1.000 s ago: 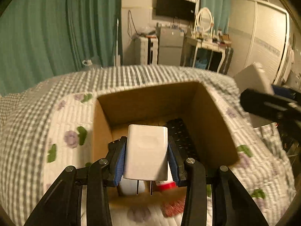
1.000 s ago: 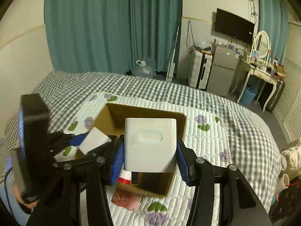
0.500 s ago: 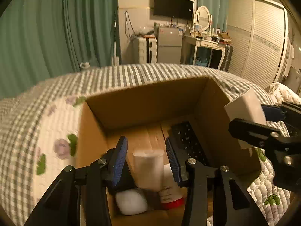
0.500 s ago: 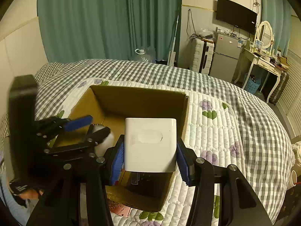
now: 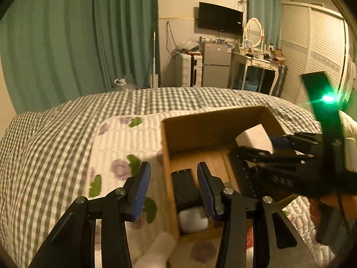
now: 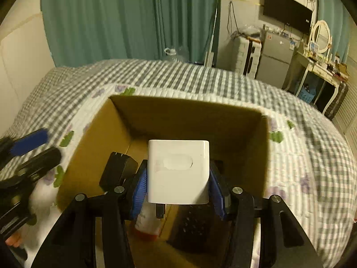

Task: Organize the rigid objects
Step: 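Carry both white chargers into the box and open both grippers, then grasp the pink rose-patterned card with the right gripper while the left gripper grasps the white cylindrical bottle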

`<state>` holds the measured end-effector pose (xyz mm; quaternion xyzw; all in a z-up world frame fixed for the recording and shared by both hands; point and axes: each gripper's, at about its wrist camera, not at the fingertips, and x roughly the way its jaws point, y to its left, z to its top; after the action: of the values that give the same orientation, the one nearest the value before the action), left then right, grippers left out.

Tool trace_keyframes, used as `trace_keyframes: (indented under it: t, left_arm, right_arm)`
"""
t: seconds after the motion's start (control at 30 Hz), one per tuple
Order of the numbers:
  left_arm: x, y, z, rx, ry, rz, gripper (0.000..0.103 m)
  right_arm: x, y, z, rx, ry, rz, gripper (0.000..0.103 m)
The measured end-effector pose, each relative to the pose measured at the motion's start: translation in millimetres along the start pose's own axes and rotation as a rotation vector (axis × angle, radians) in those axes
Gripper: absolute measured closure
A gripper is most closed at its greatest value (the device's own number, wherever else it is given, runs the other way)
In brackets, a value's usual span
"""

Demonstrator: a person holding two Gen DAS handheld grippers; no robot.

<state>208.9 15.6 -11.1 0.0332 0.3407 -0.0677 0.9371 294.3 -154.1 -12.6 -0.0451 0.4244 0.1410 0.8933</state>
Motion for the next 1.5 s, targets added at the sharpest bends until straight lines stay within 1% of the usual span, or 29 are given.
trace_keyframes:
  t: [0.1,0.23,0.27,0.3,0.33,0.37,0.43,0.5,0.53,0.57,0.63,0.73,0.8,0.87,0.9,1.03,1.1,1.17,1.23,1.27,1.3,1.33,1.37,1.4,1.43,1.47,1.5]
  left_arm:
    - [0,10,-7,-0.022,0.011,-0.005,0.057]
    - [0,21,-18,-0.041,0.029,-0.002,0.057]
    - [-2,24,-20,-0.048,0.032,-0.003,0.057]
    - [-4,25,-22,-0.051,0.035,-0.005,0.057]
    - [-6,26,-23,-0.052,0.036,-0.005,0.057]
    - [-10,27,-26,-0.05,0.038,-0.005,0.057]
    - [-18,26,-31,-0.039,0.042,-0.011,0.051]
    - [-28,24,-40,-0.028,0.043,0.004,0.025]
    - [-32,23,-44,-0.026,0.039,0.015,0.022]
    - [-37,22,-49,-0.024,0.037,0.021,0.018]
    - [-39,21,-62,-0.016,0.058,0.009,0.018]
    - [-35,18,-76,-0.006,0.101,0.009,0.012]
    - [-27,13,-87,0.031,0.131,0.045,0.012]
    - [-16,7,-98,0.079,0.149,0.111,0.012]
    - [-10,6,-103,0.094,0.161,0.123,0.012]
    - [10,8,-113,0.091,0.22,0.098,0.012]
    - [19,8,-116,0.085,0.25,0.084,0.012]
    - [30,11,-118,0.072,0.284,0.088,0.012]
    - [42,13,-119,0.061,0.32,0.088,0.012]
    - [47,15,-120,0.054,0.331,0.09,0.012]
    - [50,16,-120,0.045,0.334,0.09,0.016]
    - [53,17,-121,0.037,0.341,0.078,0.021]
    - [56,17,-123,0.035,0.351,0.079,0.038]
    - [56,17,-123,0.037,0.354,0.088,0.044]
    - [54,17,-124,0.037,0.347,0.073,0.048]
    - [51,17,-123,0.033,0.344,0.06,0.06]
    - [46,18,-122,0.017,0.335,0.042,0.06]
  right_arm:
    - [15,4,3,0.015,0.014,0.014,0.053]
    - [18,10,7,-0.003,-0.017,0.0,0.052]
    - [16,10,8,0.001,-0.018,0.005,0.048]
    - [11,11,8,0.007,-0.036,0.0,0.028]
    - [3,12,7,0.01,-0.057,-0.016,0.019]
    - [-6,12,6,0.01,-0.078,-0.029,0.019]
    - [-26,15,4,-0.001,-0.101,-0.041,0.019]
    - [-50,16,-3,-0.001,-0.125,-0.051,0.018]
    - [-62,17,-8,-0.001,-0.135,-0.05,0.018]
    - [-74,18,-14,0.001,-0.14,-0.052,0.017]
    - [-94,18,-29,0.012,-0.152,-0.06,0.01]
    - [-113,21,-56,0.029,-0.153,-0.086,0.008]
    - [-118,23,-77,0.039,-0.169,-0.127,0.005]
    - [-115,27,-96,0.04,-0.171,-0.139,0.002]
    - [-110,29,-105,0.045,-0.162,-0.144,0.002]
    - [-79,28,-130,0.07,-0.094,-0.101,0.002]
    - [-62,27,-139,0.076,-0.044,-0.077,0.002]
    - [-49,27,-146,0.086,0.0,-0.051,0.002]
    - [-42,26,-150,0.091,0.016,-0.052,0.002]
    - [-40,26,-151,0.1,0.018,-0.051,0.002]
    - [-39,26,-152,0.102,0.022,-0.047,0.002]
    - [-37,26,-153,0.101,0.025,-0.043,0.002]
    - [-36,26,-154,0.102,0.029,-0.046,0.002]
    - [-35,25,-154,0.104,0.032,-0.046,0.002]
    - [-32,25,-155,0.108,0.037,-0.043,0.002]
    - [-30,25,-156,0.109,0.045,-0.039,0.002]
    - [-26,26,-156,0.107,0.052,-0.038,0.002]
